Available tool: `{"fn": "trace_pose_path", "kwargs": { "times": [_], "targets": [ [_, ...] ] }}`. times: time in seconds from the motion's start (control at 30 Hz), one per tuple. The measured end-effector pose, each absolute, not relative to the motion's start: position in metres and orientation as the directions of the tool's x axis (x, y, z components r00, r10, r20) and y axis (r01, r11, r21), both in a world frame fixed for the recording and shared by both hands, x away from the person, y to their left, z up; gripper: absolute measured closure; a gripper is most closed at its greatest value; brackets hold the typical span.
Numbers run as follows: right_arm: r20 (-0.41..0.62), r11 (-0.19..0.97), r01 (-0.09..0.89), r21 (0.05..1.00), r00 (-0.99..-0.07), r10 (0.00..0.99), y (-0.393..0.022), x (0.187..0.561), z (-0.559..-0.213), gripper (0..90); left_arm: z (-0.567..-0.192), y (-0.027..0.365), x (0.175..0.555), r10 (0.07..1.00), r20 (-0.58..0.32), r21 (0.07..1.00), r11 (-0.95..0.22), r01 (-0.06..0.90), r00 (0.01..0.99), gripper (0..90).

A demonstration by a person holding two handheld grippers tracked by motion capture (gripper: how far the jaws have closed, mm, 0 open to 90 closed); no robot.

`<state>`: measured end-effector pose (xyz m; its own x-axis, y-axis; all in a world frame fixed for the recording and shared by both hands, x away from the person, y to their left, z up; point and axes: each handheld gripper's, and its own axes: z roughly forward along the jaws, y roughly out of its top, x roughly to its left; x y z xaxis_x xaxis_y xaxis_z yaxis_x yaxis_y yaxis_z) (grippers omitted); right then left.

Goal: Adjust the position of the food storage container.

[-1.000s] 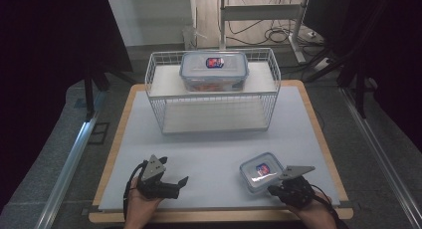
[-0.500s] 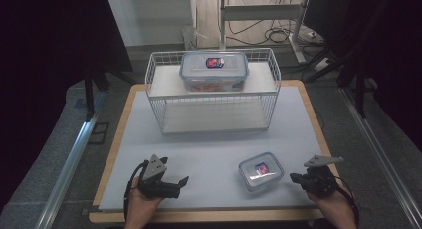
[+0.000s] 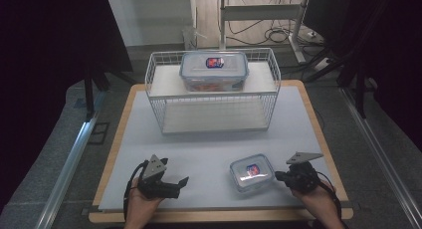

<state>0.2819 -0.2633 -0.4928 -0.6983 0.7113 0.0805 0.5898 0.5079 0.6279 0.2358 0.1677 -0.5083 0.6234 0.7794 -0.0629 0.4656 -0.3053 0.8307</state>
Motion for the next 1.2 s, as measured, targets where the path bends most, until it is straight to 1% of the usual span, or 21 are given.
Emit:
{"fn": "trace_pose_path", "kwargs": {
  "times": [0.17,0.4,0.53,0.7,0.87,1.0,1.17,1.2],
  "targets": [
    [0.082,0.542,0.559,0.628,-0.740,0.668,-0.241,0.279,-0.495,89.5,-0.509,0.168,0.236,0.777,-0.080,0.824,-0.301,0.480,0.625,4.3],
    [0.117,0.562,0.543,0.624,-0.776,0.619,-0.214,0.278,-0.498,89.4,-0.510,0.166,0.239,0.765,-0.141,0.795,-0.291,0.533,0.628,4.2],
    [0.121,0.577,0.527,0.624,-0.794,0.595,-0.199,0.279,-0.501,89.5,-0.510,0.163,0.239,0.774,-0.132,0.782,-0.303,0.545,0.619,4.7],
    [0.121,0.587,0.515,0.625,-0.807,0.578,-0.177,0.285,-0.505,89.4,-0.510,0.169,0.240,0.785,-0.156,0.783,-0.272,0.559,0.600,6.5],
    [0.138,0.585,0.517,0.625,-0.811,0.568,-0.171,0.287,-0.506,89.4,-0.510,0.175,0.241,0.788,-0.166,0.785,-0.258,0.564,0.592,7.4],
    [0.153,0.586,0.512,0.628,-0.819,0.552,-0.175,0.285,-0.505,89.4,-0.511,0.175,0.242,0.791,-0.159,0.781,-0.266,0.566,0.591,7.6],
    [0.154,0.543,0.533,0.649,-0.791,0.593,-0.191,0.294,-0.492,89.1,-0.512,0.173,0.241,0.793,-0.138,0.773,-0.288,0.565,0.593,9.4],
    [0.141,0.540,0.531,0.653,-0.786,0.602,-0.193,0.297,-0.489,87.9,-0.512,0.172,0.242,0.793,-0.131,0.770,-0.297,0.565,0.595,9.5]
  ]
}}
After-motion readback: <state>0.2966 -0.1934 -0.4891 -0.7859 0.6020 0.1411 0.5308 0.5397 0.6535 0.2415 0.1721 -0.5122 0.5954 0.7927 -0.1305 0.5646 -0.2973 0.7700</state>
